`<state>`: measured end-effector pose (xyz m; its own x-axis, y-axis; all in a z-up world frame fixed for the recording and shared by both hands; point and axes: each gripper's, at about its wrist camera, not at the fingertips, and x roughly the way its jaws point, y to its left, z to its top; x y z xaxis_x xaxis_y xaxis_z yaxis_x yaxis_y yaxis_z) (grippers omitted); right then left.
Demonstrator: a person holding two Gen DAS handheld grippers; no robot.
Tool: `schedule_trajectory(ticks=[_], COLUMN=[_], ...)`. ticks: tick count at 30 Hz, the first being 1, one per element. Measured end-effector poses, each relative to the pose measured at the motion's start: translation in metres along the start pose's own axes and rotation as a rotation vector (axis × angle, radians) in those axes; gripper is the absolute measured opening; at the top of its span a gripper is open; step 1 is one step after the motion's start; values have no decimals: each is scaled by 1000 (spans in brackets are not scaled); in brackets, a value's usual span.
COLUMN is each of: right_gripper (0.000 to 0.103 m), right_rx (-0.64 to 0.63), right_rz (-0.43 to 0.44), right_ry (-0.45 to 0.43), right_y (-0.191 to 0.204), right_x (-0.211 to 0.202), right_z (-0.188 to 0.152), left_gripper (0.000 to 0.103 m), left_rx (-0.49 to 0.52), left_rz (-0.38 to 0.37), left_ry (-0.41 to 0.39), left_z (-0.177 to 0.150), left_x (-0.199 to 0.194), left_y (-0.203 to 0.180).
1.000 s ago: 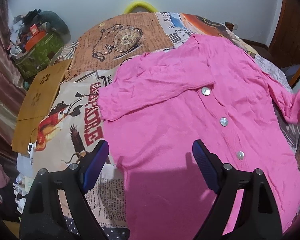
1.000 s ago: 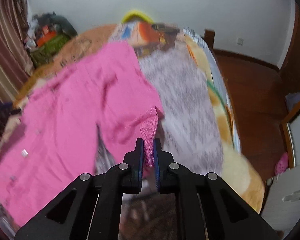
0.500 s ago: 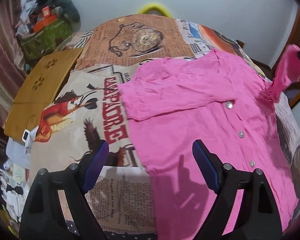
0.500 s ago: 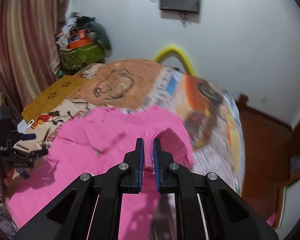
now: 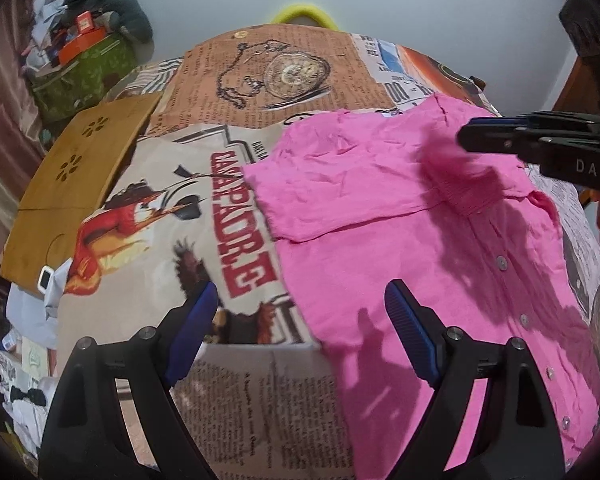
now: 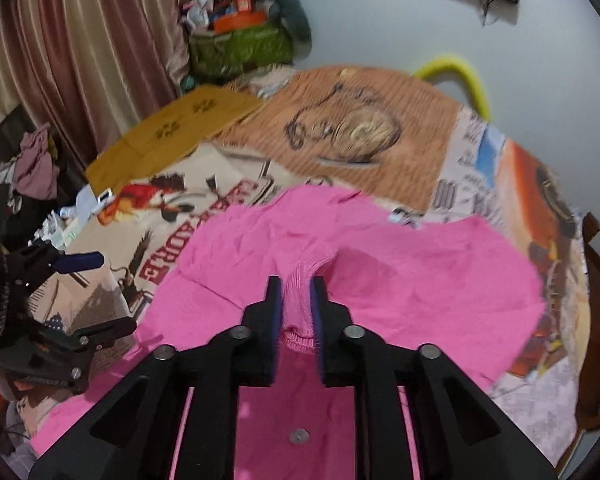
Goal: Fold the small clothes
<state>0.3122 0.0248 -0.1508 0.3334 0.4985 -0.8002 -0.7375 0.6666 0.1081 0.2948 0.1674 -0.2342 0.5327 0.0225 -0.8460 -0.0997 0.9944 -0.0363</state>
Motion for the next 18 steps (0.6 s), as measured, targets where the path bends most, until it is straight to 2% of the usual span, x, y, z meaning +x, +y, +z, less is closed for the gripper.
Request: schedule_trajectory(ticks=[2, 4, 9, 14, 18], right_gripper=[35, 41, 42, 48, 48], right_rx=[19, 35, 76, 125, 170], right_rz=[19, 21, -15, -104, -164], right_ry=[-10, -42, -127, -168, -151], right_y=[-4, -10, -38, -73, -101], right_x=[-3, -13, -49, -73, -77], right_z=[0, -1, -6, -28, -54], left_gripper=[86, 86, 86, 85, 74], left_rx=[7, 10, 2, -33, -46], left_rz=[-11, -23, -95, -136, -135], left_ry=[-3, -6, -8, 9, 45], left_z=[5, 10, 27, 45, 60], left_x=[2, 4, 11, 27, 51], left_y=[-6, -12, -28, -35, -37])
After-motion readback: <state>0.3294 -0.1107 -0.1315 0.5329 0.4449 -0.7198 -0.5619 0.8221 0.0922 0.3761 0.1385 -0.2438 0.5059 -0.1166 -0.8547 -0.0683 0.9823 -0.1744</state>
